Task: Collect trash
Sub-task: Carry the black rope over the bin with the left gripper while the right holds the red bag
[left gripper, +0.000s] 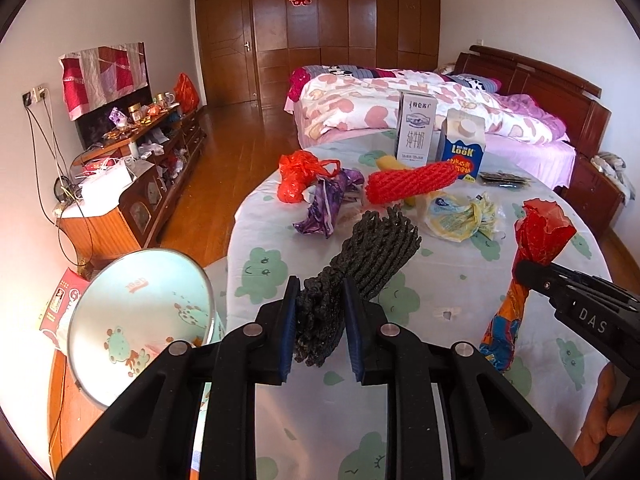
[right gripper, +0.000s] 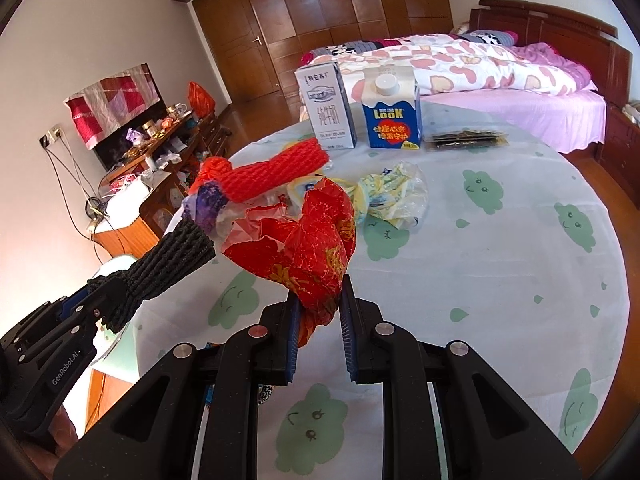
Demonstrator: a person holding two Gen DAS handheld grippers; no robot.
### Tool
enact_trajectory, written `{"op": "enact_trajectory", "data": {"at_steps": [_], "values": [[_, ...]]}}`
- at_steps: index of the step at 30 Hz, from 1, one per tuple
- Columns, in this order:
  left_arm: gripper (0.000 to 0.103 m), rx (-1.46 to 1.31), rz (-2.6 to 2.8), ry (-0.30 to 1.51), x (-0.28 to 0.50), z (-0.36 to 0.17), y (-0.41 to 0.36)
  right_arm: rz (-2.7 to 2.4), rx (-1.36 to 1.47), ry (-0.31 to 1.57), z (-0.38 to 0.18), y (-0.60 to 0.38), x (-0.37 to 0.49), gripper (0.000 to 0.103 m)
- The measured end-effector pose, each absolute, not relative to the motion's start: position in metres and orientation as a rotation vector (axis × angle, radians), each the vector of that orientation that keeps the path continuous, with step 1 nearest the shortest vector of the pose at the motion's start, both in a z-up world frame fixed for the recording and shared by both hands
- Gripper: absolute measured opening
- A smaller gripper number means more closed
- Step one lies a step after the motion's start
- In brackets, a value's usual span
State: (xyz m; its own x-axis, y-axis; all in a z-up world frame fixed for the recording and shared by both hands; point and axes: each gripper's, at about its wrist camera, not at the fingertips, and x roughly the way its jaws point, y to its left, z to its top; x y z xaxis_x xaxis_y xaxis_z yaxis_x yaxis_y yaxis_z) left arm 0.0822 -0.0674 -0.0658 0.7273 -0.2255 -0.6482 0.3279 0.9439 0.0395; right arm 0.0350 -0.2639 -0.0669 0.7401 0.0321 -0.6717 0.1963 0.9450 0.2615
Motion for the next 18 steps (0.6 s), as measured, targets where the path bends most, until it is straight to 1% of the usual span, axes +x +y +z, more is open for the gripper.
{"op": "enact_trajectory", "data": {"at_steps": [18], "values": [[0.022,0.095,-0.197,0.637,0.07,-0.047,-0.014,0.003,0.237,0.705,-0.046,-0.204,0.039,0.019]]}}
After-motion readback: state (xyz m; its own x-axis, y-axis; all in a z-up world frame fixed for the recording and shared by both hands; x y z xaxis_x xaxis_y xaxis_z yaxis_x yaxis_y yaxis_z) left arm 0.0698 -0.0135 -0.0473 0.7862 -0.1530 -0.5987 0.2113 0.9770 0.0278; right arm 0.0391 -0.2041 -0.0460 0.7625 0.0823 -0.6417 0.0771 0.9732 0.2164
